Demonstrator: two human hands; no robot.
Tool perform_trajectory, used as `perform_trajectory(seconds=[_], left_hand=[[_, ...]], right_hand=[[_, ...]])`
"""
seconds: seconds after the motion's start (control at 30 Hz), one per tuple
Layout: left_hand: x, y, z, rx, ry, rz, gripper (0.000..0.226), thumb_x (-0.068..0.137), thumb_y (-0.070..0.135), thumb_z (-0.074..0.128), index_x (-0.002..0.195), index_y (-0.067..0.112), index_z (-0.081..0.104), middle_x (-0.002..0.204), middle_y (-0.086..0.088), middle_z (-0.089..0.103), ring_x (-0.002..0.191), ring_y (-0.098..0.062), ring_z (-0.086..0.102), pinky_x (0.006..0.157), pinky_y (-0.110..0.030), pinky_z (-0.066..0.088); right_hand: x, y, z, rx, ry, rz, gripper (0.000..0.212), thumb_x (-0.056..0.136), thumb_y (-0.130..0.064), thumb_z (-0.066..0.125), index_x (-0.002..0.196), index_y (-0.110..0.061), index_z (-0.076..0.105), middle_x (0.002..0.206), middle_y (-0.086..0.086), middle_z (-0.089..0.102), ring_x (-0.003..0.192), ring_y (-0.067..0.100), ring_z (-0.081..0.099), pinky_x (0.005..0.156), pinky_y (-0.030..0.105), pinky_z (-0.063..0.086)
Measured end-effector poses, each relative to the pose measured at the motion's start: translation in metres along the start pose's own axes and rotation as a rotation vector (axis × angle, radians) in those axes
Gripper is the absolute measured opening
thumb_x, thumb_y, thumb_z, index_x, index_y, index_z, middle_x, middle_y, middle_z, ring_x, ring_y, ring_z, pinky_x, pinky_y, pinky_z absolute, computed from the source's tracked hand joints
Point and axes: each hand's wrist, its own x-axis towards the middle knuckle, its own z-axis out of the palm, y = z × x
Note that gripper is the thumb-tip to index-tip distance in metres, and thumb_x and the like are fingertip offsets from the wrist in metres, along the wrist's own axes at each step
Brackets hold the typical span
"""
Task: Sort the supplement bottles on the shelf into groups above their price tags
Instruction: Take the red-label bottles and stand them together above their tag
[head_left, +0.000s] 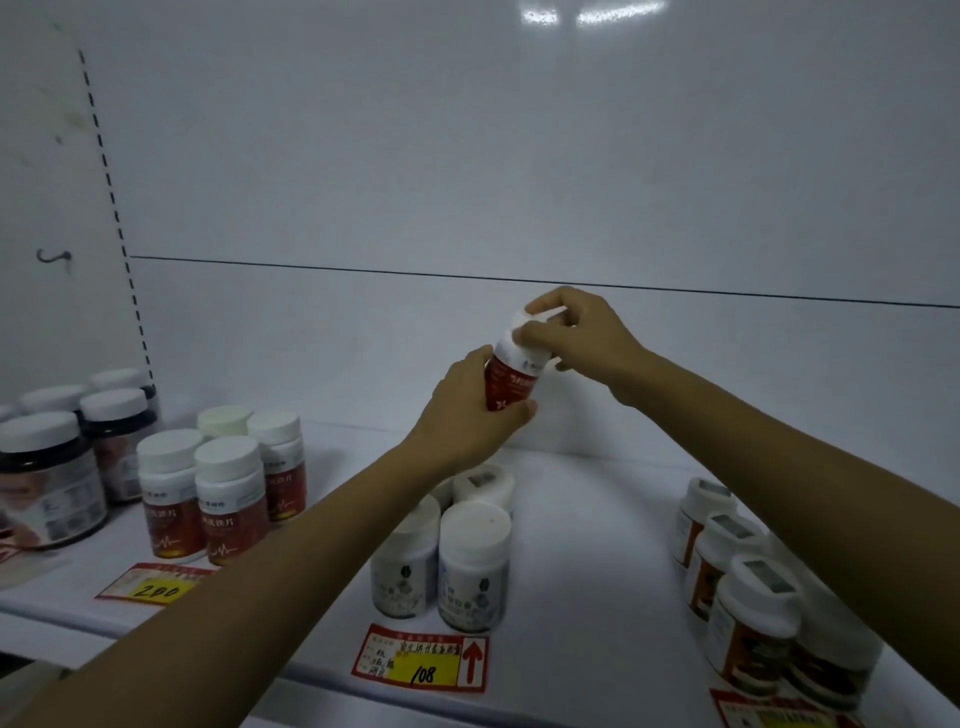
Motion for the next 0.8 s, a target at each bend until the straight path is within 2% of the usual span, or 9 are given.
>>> perform_trajectory(seconds=[0.03,0.17,0.27,0.37,0.4,0.5,0.6,0.7,0.8], left_hand=[[-0.002,-0.001,-0.003,-0.019,0.066,0.032,0.065,0.084,0.028,0.065,0.139,0.020,0.030,0.136,-0.002,0.046,0.106,-0.012,0.050,0.083,-0.017,0.040],[-0.011,-0.011,-0.020,0.001,0.252,0.071,0.068,0.079,0.032,0.070,0.136,0.026,0.034,0.130,0.002,0.052,0.106,-0.013,0.055,0.091,-0.028,0.048],[-0.021,-0.015,-0.041,-0.080,0.272,0.060,0.064,0.079,0.029,0.070,0.135,0.025,0.037,0.126,0.001,0.055,0.098,-0.011,0.056,0.085,-0.022,0.048],[-0.025,-0.021,-0.065,-0.187,0.245,0.039,0.059,0.081,0.026,0.068,0.133,0.024,0.040,0.123,0.002,0.055,0.098,-0.010,0.055,0.076,-0.011,0.043],[-0.025,-0.023,-0.074,-0.221,0.232,0.028,0.057,0.082,0.026,0.066,0.133,0.023,0.040,0.124,0.001,0.055,0.101,-0.011,0.056,0.078,-0.013,0.044],[-0.026,-0.034,-0.100,-0.287,0.180,0.013,0.053,0.086,0.025,0.062,0.135,0.021,0.041,0.128,-0.003,0.056,0.109,-0.017,0.057,0.092,-0.030,0.049],[-0.027,-0.051,-0.130,-0.357,0.115,-0.007,0.049,0.088,0.023,0.060,0.134,0.023,0.042,0.126,-0.003,0.057,0.110,-0.018,0.057,0.094,-0.033,0.049],[-0.025,-0.070,-0.158,-0.379,0.062,-0.012,0.048,0.089,0.021,0.058,0.133,0.024,0.041,0.124,-0.002,0.058,0.107,-0.015,0.059,0.091,-0.030,0.048],[-0.021,-0.087,-0.184,-0.337,-0.025,0.007,0.048,0.091,0.018,0.054,0.135,0.022,0.038,0.120,0.001,0.059,0.100,-0.005,0.058,0.085,-0.022,0.046]], right_hand=[[-0.003,-0.010,0.004,0.069,0.007,-0.003,0.029,0.080,-0.030,0.068,0.105,-0.020,0.059,0.102,0.006,0.064,0.091,0.020,0.064,0.071,0.031,0.054],[-0.007,-0.039,0.020,0.236,0.019,0.019,0.025,0.082,-0.031,0.068,0.101,-0.015,0.061,0.094,0.002,0.066,0.082,0.016,0.065,0.066,0.027,0.053],[-0.007,-0.054,0.037,0.243,-0.015,0.009,0.032,0.083,-0.038,0.066,0.103,-0.013,0.063,0.095,0.000,0.066,0.083,0.015,0.064,0.070,0.028,0.054],[-0.006,-0.068,0.055,0.280,-0.054,-0.005,0.035,0.086,-0.041,0.062,0.107,-0.013,0.062,0.099,0.002,0.066,0.089,0.017,0.064,0.073,0.029,0.054],[-0.005,-0.072,0.061,0.306,-0.063,0.002,0.035,0.087,-0.041,0.061,0.108,-0.013,0.062,0.101,0.002,0.066,0.090,0.018,0.065,0.073,0.028,0.053],[0.000,-0.085,0.079,0.343,-0.069,0.011,0.033,0.088,-0.040,0.059,0.110,-0.015,0.061,0.104,0.003,0.066,0.095,0.020,0.065,0.079,0.032,0.054],[0.007,-0.098,0.103,0.333,-0.085,0.024,0.035,0.089,-0.040,0.059,0.112,-0.014,0.060,0.107,0.004,0.066,0.099,0.022,0.065,0.087,0.035,0.054],[0.014,-0.114,0.127,0.315,-0.112,0.031,0.039,0.087,-0.041,0.060,0.113,-0.011,0.063,0.107,0.006,0.068,0.099,0.022,0.066,0.088,0.036,0.054],[0.019,-0.128,0.146,0.281,-0.051,0.016,0.034,0.086,-0.037,0.063,0.107,-0.011,0.065,0.101,0.003,0.069,0.093,0.018,0.066,0.082,0.033,0.054]])
